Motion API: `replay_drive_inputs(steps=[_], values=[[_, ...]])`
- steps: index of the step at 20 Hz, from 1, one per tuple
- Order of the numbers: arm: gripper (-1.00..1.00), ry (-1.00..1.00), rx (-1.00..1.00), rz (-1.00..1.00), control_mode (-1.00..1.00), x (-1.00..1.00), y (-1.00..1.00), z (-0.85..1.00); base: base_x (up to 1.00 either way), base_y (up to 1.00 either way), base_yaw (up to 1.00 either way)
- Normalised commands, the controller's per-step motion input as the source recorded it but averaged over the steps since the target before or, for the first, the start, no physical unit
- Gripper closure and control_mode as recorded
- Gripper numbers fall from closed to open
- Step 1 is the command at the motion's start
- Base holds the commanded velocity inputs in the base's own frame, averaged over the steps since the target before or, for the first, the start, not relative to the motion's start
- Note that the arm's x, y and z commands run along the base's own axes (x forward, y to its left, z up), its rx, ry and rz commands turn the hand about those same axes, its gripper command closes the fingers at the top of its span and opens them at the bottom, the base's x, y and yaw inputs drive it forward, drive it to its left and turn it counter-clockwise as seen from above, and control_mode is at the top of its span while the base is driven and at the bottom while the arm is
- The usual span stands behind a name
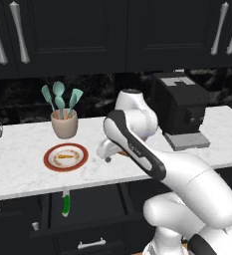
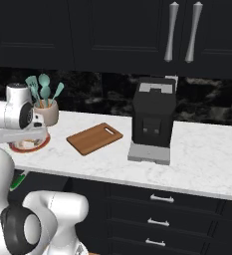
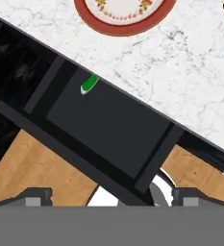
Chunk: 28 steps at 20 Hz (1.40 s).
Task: Pick up the knife from the drawer and place it on the cutting board. Then place the meat from the plate to the cutting board.
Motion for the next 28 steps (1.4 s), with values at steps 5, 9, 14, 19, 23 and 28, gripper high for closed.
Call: replay_drive_inputs(steps=[5, 9, 14, 19, 23, 28], values=[[-1.0, 0.02, 0.07, -0.17, -1.0, -0.23, 0.24, -0.21, 0.0, 0.0, 0.0], [-1.0, 0.04, 0.02, -0.01, -1.0, -0.05, 0.08, -0.38, 0.0, 0.0, 0.0], [-1.0, 0.06, 0.0, 0.0, -1.0, 0.0, 0.33, -0.62, 0.0, 0.0, 0.0], [-1.0, 0.08, 0.0, 0.0, -1.0, -0.01, 0.34, -0.58, 0.0, 0.0, 0.0], [-1.0, 0.08, 0.0, 0.0, -1.0, 0.0, 0.22, -0.56, 0.0, 0.0, 0.0], [-1.0, 0.06, 0.0, 0.0, -1.0, 0.0, 0.23, -0.51, 0.0, 0.0, 0.0]])
